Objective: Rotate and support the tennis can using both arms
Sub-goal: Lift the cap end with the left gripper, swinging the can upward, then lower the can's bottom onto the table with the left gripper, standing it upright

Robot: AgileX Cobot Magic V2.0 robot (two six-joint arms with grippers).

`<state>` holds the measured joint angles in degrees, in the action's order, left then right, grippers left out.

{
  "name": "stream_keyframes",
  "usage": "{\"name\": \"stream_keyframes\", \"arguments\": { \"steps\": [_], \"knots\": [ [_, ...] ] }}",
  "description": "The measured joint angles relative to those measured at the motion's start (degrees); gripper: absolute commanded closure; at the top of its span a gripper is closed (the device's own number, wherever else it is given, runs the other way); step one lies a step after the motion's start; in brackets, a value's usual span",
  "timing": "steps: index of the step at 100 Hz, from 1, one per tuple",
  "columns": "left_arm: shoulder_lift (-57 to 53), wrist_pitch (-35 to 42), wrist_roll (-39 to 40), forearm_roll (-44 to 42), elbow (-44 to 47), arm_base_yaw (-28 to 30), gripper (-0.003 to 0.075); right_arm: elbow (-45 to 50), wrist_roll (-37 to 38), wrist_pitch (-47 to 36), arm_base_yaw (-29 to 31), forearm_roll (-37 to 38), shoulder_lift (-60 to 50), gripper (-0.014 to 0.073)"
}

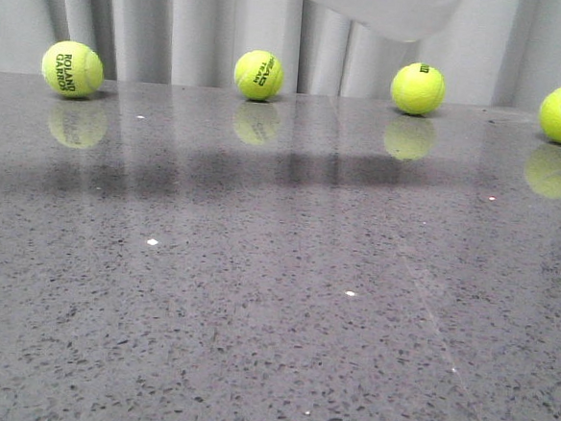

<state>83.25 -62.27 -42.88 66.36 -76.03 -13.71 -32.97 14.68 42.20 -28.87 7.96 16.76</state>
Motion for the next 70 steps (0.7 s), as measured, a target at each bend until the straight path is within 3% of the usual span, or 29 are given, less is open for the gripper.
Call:
{"name": "stream_keyframes", "arguments": {
  "steps": [21, 40, 70],
  "knots": [
    [-2.5, -5.5, 13.2, -19.4, -10.4, 0.0, 0.0740, 0.0, 0.0, 0.0, 0.0, 0.0, 0.0, 0.0661],
    [-2.7, -9.2, 18.9, -28.5, -16.0, -0.6, 0.0740, 0.0, 0.0, 0.0, 0.0, 0.0, 0.0, 0.0661],
    [-2.9, -10.0, 26.1, -45.9, -17.1, -9.5, 0.0740, 0.0, 0.0, 0.0, 0.0, 0.0, 0.0, 0.0661]
  ]
}}
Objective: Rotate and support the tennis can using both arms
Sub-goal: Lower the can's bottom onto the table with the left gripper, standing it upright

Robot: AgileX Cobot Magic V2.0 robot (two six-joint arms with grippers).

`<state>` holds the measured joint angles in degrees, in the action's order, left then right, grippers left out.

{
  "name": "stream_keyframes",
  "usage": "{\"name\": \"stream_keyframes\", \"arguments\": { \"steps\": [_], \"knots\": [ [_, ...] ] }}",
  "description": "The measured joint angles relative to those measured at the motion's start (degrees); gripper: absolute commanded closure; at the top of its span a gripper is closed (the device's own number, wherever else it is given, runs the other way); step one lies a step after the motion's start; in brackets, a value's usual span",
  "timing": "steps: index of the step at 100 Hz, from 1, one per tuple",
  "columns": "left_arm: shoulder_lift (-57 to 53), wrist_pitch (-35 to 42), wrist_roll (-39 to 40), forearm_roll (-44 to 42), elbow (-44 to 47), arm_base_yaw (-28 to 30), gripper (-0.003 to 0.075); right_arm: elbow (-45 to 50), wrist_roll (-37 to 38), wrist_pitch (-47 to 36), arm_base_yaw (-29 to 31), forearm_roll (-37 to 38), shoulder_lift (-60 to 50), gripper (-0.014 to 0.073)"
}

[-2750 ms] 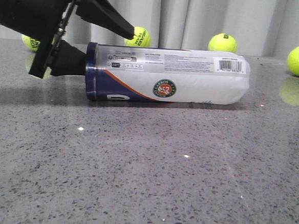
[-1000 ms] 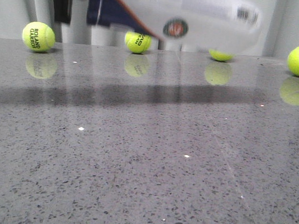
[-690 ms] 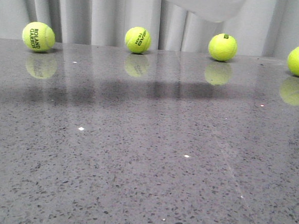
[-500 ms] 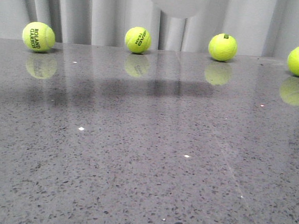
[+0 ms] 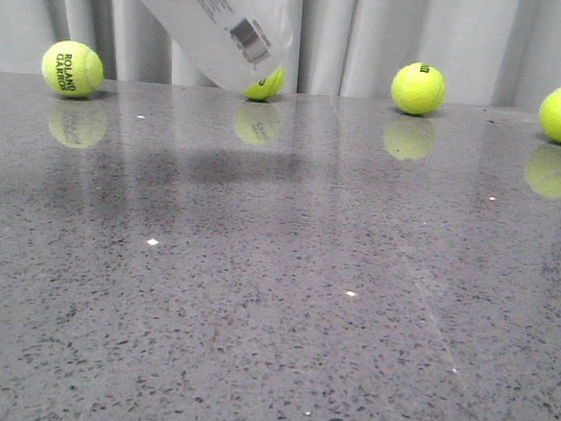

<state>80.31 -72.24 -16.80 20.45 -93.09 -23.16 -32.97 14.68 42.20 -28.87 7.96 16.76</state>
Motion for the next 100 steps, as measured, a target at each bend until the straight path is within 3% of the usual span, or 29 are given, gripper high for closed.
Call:
{"name": "stream_keyframes", "arguments": {
  "steps": [27, 60, 69, 82, 90, 100],
  "knots": [
    [2.8, -0.1, 1.8, -6.8, -0.1, -8.8, 0.0740, 0.0, 0.0, 0.0, 0.0, 0.0, 0.0, 0.0661],
    [7.1, -0.1, 1.9, -7.6, -0.1, -9.9, 0.0731, 0.0, 0.0, 0.0, 0.0, 0.0, 0.0, 0.0661],
    [7.3, -0.1, 1.9, -7.6, -0.1, -9.9, 0.0659, 0.0, 0.0, 0.0, 0.0, 0.0, 0.0, 0.0661],
    [7.4, -0.1, 1.9, -7.6, -1.2, -9.9, 0.0447, 0.0, 0.0, 0.0, 0.0, 0.0, 0.0, 0.0661],
    [7.4, -0.1, 1.9, -7.6, -2.5, -9.9, 0.0354, 0.0, 0.0, 0.0, 0.0, 0.0, 0.0, 0.0661],
    [8.0, -0.1, 1.9, -7.6, -4.6, -9.9, 0.0328, 0.0, 0.0, 0.0, 0.0, 0.0, 0.0, 0.0661]
  ]
}}
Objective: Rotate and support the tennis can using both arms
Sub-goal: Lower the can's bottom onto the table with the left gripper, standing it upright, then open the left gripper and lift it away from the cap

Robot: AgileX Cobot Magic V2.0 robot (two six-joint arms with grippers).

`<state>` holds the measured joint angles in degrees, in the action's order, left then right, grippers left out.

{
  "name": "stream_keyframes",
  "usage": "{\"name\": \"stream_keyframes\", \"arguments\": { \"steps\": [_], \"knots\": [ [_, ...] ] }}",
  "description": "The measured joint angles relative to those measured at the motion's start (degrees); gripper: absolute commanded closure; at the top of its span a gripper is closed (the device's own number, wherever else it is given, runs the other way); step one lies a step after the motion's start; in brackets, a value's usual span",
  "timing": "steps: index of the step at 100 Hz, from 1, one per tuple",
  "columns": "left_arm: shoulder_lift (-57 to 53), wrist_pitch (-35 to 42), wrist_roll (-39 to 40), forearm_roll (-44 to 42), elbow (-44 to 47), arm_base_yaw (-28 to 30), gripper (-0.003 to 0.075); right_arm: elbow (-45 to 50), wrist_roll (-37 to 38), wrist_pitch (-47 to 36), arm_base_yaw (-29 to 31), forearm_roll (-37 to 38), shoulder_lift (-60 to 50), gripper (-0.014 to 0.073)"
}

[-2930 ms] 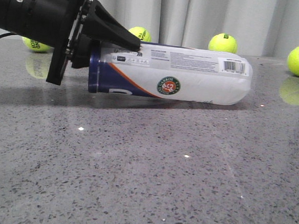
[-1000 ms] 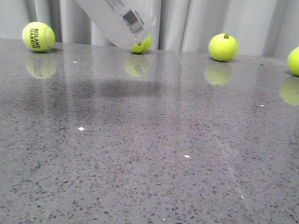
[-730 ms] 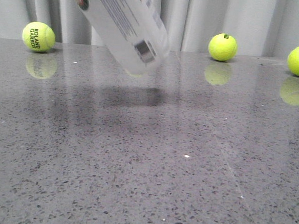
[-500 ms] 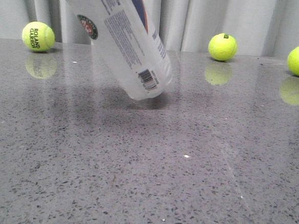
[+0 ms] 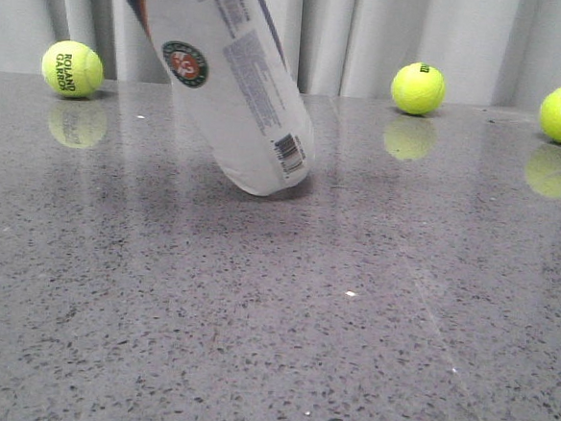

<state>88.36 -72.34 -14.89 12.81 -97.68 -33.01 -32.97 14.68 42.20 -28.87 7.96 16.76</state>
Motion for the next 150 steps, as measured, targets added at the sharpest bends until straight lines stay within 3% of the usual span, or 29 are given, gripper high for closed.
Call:
{"name": "stream_keyframes", "arguments": {
  "steps": [68, 124, 137, 150],
  "knots": [
    [14.0, 0.0, 0.0, 2.5, -17.7, -1.7, 0.0330, 0.0, 0.0, 0.0, 0.0, 0.0, 0.0, 0.0661],
    [14.2, 0.0, 0.0, 3.0, -19.0, -4.5, 0.0337, 0.0, 0.0, 0.0, 0.0, 0.0, 0.0, 0.0661],
    [14.1, 0.0, 0.0, 3.0, -20.2, -4.5, 0.0399, 0.0, 0.0, 0.0, 0.0, 0.0, 0.0, 0.0661],
    [12.5, 2.6, 0.0, 3.0, -20.3, -4.5, 0.0575, 0.0, 0.0, 0.0, 0.0, 0.0, 0.0, 0.0661]
  ]
}}
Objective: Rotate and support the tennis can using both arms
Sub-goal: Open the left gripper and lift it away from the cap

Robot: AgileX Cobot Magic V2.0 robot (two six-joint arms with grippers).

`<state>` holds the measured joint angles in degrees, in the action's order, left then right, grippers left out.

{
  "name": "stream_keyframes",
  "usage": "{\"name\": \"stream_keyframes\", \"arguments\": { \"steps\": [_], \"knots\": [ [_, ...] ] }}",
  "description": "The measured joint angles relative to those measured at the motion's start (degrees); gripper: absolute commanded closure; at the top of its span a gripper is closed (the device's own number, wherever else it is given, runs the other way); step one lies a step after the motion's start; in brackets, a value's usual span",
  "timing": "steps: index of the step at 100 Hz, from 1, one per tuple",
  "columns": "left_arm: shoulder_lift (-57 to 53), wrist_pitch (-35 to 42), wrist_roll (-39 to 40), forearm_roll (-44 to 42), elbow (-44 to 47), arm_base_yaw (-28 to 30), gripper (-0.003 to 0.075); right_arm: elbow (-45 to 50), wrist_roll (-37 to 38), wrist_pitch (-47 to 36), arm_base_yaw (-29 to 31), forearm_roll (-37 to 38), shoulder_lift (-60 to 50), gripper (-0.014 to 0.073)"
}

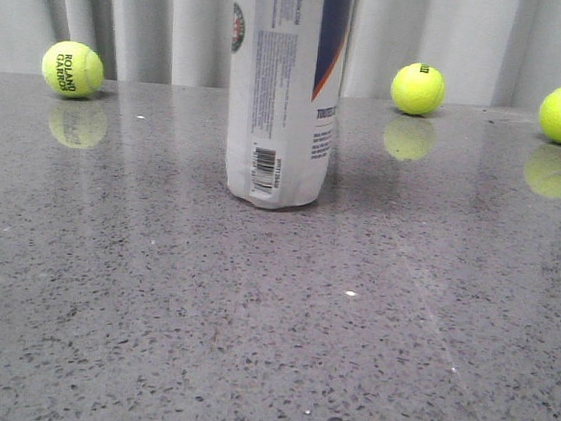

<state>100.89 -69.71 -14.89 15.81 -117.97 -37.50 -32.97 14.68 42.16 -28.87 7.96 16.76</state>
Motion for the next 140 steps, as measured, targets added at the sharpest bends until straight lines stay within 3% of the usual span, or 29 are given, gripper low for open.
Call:
{"name": "stream_keyframes", "arguments": {
  "steps": [11, 39, 140],
  "knots": [
    [-2.9, 3.0, 0.0, 0.1, 0.7, 0.0, 0.0743, 0.0, 0.0, 0.0, 0.0, 0.0, 0.0, 0.0661],
    [-10.6, 7.1, 0.0, 0.1, 10.1, 0.0, 0.0740, 0.0, 0.0, 0.0, 0.0, 0.0, 0.0, 0.0661],
    [-54.5, 45.4, 1.4, -0.9, 73.6, 0.0, 0.0740, 0.0, 0.0, 0.0, 0.0, 0.0, 0.0, 0.0661]
  ]
}}
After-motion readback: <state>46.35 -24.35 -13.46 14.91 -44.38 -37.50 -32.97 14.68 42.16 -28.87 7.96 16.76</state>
